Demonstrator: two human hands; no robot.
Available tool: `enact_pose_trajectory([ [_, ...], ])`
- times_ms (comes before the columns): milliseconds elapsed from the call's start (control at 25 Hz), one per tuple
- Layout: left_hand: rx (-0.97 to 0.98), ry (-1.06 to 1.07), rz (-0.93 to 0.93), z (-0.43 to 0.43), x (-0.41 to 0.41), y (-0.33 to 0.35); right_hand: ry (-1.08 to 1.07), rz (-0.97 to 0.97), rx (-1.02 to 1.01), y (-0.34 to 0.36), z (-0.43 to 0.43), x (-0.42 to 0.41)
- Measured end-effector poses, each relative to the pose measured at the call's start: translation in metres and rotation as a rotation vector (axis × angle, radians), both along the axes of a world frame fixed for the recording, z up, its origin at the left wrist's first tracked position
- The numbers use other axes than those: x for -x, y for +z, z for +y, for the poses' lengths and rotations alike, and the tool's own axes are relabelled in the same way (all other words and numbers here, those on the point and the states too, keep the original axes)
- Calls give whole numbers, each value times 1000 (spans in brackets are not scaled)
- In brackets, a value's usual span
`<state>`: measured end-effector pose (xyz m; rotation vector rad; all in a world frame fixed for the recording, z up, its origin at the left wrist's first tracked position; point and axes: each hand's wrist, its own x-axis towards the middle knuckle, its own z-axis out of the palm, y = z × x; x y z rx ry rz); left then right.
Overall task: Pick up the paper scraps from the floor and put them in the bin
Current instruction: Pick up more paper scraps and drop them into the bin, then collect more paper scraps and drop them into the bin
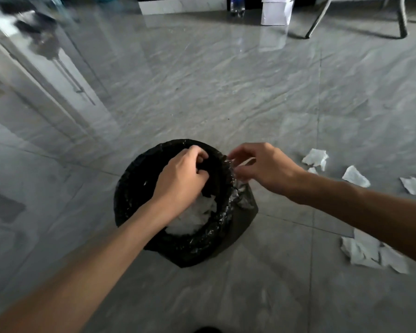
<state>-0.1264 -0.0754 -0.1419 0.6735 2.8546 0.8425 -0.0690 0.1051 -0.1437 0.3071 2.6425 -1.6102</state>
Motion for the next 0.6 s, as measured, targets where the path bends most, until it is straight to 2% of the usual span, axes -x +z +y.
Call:
enact_pose_trajectory([
  [120, -56, -226, -32, 48, -24, 14, -41, -74, 79, -1, 45, -41],
  [280, 10, -555, -196, 131, -71, 19, -226, -196, 56, -18, 113, -139],
  [400, 179, -836, -239, 190, -124, 11, -434, -290, 39, -41, 153, -226],
  [600, 492, -1326, -201, 247, -217, -26, -644, -456, -5, -90, 170, -357],
])
